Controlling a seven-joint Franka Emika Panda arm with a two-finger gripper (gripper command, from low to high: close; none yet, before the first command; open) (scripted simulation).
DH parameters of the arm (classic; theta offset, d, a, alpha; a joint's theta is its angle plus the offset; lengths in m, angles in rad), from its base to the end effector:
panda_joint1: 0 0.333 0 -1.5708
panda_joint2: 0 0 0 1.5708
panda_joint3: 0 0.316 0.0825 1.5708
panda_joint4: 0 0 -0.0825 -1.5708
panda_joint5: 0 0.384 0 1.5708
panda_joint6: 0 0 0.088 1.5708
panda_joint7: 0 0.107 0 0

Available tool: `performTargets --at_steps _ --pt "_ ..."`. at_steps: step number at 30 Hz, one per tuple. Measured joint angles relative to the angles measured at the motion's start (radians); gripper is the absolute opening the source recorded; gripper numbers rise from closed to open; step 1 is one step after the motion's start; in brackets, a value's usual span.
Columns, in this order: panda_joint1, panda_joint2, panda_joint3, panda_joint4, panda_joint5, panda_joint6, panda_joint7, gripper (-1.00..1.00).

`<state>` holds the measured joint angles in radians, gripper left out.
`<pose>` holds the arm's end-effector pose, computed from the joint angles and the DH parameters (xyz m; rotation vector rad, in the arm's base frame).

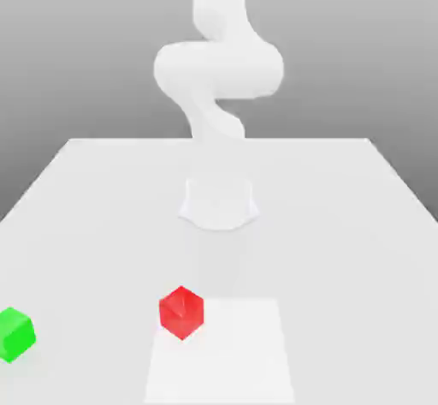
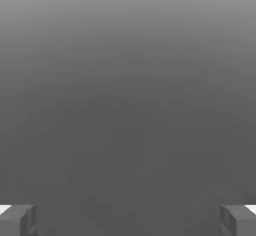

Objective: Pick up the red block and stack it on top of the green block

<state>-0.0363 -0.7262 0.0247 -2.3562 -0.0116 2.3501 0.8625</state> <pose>0.3769 -0.0015 0.6612 -2.4628 1.1431 -0.9475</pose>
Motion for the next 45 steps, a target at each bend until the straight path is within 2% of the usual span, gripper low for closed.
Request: performTargets --at_steps 12,17,21,25,26,33,40,44,45 --pt "-0.169 0.431 0.073 -0.306 -0.047 0.281 0.342 0.00" --pt "-0.203 0.638 0.062 -0.448 -0.005 0.418 0.459 0.00" --pt "-0.205 0.782 0.052 -0.466 0.000 0.534 0.492 0.00" --pt "-0.182 0.926 0.018 -0.449 -0.044 0.656 0.525 0.00" --pt "-0.176 0.945 0.011 -0.447 -0.048 0.672 0.528 -1.00" --pt "-0.179 0.942 0.013 -0.447 -0.051 0.671 0.531 -1.00" --pt "-0.187 0.719 0.038 -0.478 0.014 0.478 0.485 -1.00" --pt "-0.162 0.741 -0.047 -0.371 0.055 0.396 0.561 -1.00" --pt "-0.193 0.753 -0.075 -0.343 0.063 0.380 0.582 -1.00"
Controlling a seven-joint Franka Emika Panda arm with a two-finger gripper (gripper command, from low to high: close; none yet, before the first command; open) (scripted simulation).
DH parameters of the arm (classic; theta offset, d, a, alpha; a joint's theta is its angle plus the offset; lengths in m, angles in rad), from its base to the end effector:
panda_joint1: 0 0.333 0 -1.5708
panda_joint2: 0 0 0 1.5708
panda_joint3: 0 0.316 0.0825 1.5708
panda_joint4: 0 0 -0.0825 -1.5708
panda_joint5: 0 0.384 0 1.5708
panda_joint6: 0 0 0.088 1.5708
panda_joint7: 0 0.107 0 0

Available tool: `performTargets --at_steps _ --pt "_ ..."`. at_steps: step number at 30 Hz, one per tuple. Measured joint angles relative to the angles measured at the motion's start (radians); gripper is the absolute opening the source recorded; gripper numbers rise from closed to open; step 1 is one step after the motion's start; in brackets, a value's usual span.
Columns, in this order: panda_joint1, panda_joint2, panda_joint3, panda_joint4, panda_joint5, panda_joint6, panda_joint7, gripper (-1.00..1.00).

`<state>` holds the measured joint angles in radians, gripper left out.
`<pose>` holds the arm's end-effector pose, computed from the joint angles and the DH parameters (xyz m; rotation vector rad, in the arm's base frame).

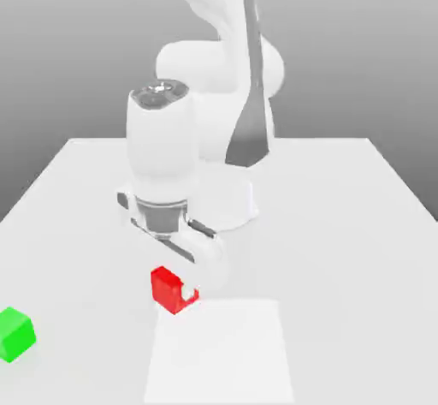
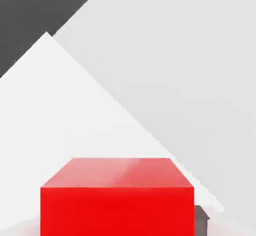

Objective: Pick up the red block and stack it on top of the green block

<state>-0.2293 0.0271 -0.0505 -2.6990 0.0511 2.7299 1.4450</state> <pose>0.3934 -0.1152 0.2220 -1.9761 2.4188 0.0114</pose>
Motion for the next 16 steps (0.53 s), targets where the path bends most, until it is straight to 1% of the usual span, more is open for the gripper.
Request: performTargets --at_steps 3,8,12,13,16 --pt "-0.119 0.055 -0.070 0.117 0.019 -0.063 0.096 -1.00" --pt "-0.205 0.153 -0.168 0.292 0.033 -0.147 0.252 -1.00" --pt "-0.240 0.287 -0.152 0.324 0.091 -0.048 0.235 -1.00" --pt "-0.245 0.309 -0.146 0.326 0.101 -0.029 0.228 1.00" --pt "-0.245 0.309 -0.146 0.326 0.101 -0.029 0.228 1.00"
